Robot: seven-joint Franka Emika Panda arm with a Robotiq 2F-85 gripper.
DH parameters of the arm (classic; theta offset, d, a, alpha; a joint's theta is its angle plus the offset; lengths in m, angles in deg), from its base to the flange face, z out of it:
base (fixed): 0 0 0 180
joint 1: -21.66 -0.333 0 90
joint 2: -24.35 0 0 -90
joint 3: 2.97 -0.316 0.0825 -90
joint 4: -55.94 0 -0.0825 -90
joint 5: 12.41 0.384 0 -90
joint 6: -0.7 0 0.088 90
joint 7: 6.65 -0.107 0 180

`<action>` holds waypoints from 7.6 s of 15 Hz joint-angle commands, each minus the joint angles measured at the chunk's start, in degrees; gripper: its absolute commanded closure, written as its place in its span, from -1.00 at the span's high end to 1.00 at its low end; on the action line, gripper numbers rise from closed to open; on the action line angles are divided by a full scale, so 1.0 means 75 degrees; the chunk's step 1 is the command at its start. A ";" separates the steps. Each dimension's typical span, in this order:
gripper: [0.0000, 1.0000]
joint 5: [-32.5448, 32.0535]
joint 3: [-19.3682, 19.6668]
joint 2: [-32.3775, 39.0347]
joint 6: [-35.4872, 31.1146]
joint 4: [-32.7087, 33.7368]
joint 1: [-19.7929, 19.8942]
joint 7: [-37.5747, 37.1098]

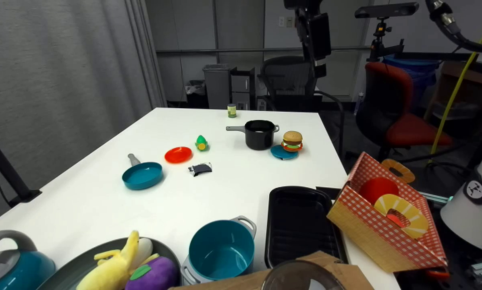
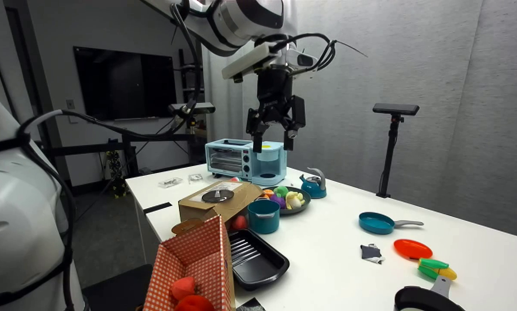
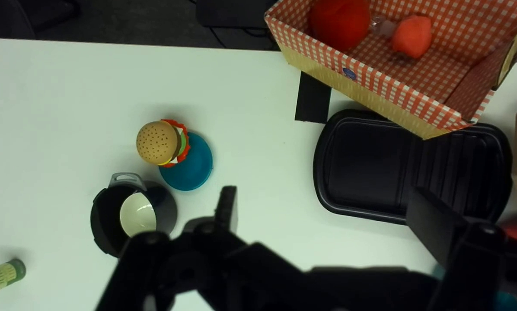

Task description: Pick the lid and put it on top of the blue pot

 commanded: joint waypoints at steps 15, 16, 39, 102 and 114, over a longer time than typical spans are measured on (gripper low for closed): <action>1.00 0.1114 -0.0118 0.0474 -0.1741 -0.0603 -0.0679 0.0459; 1.00 0.1182 -0.0120 0.0469 -0.1891 -0.0679 -0.0700 0.0589; 1.00 0.2601 -0.0685 0.1524 -0.3281 -0.1111 -0.1488 0.3365; -0.70 0.7393 -0.1206 0.2067 -0.8139 -0.2893 -0.2581 0.8830; -0.91 0.7119 -0.0965 0.2155 -0.8271 -0.2545 -0.1886 0.8327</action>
